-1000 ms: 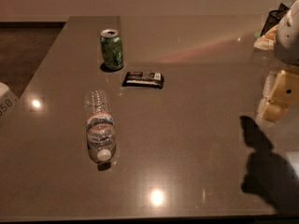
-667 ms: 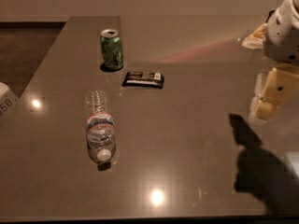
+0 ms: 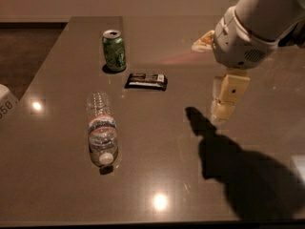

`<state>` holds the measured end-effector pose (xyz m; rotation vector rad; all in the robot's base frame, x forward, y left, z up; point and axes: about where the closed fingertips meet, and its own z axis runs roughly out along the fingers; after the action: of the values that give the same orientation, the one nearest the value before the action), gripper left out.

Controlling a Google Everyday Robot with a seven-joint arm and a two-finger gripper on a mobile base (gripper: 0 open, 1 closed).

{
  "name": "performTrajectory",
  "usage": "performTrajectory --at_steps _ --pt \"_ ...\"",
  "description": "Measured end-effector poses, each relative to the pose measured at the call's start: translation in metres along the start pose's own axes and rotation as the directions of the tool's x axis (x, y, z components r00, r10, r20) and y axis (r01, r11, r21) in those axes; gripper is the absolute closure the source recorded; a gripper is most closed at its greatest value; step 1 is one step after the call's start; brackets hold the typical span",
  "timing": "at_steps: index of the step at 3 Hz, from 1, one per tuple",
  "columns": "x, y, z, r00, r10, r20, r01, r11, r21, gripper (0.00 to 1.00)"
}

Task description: Place water bottle upright

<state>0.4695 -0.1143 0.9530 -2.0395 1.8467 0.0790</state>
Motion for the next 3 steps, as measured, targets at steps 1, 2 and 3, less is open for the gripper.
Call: performTrajectory --at_steps 1,2,3 --pt "-0.033 -0.002 0.023 0.988 -0.14 0.073 0.141 0.9898 -0.02 0.0" --pt "-0.069 0.004 0.043 0.95 -0.289 0.118 0.296 0.9542 -0.043 0.0" --pt "-0.102 0.014 0.058 0.891 -0.422 0.165 0.437 0.8975 -0.063 0.0"
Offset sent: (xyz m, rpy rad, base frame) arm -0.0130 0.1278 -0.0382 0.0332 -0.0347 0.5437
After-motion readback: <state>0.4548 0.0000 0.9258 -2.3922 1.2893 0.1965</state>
